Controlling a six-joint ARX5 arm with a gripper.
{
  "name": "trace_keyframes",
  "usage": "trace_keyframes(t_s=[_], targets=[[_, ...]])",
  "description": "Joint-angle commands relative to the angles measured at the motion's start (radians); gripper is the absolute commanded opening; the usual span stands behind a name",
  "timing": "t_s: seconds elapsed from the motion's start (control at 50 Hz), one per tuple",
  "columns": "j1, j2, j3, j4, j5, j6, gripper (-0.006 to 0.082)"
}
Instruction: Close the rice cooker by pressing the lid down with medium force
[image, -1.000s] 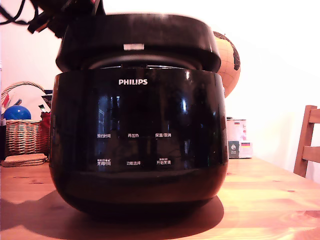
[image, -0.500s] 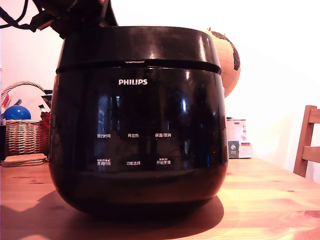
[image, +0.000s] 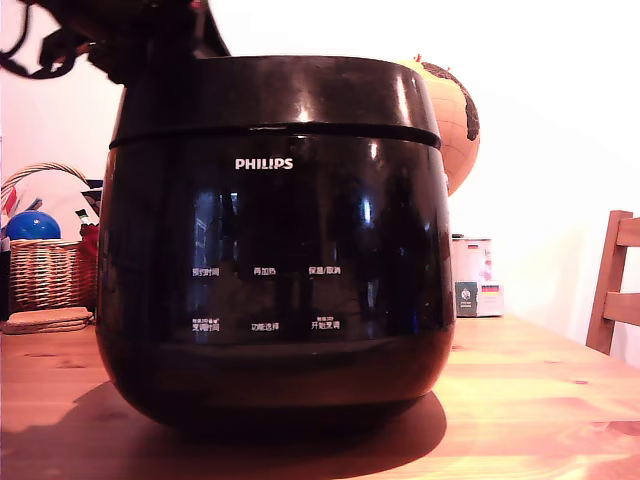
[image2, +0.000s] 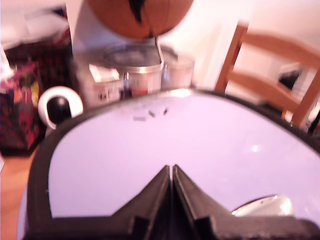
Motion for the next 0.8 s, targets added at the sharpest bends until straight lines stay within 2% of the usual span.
trace_keyframes(t_s=[0.0, 0.16, 0.26, 0.28, 0.48, 0.78], targets=[[-0.004, 0.061, -0.112, -0.071, 0.003, -0.011, -0.0021], [-0.004, 0.069, -0.126, -0.075, 0.0, -0.002, -0.0021], [-0.017, 0.092, -0.126, -0.074, 0.0, 0.022, -0.0021], [-0.021, 0.097, -0.126, -0.074, 0.0, 0.063, -0.0021], [-0.059, 0.157, -0.126, -0.075, 0.0, 0.105, -0.0021], [-0.061, 0.167, -0.121, -0.042, 0.001, 0.105, -0.0021]])
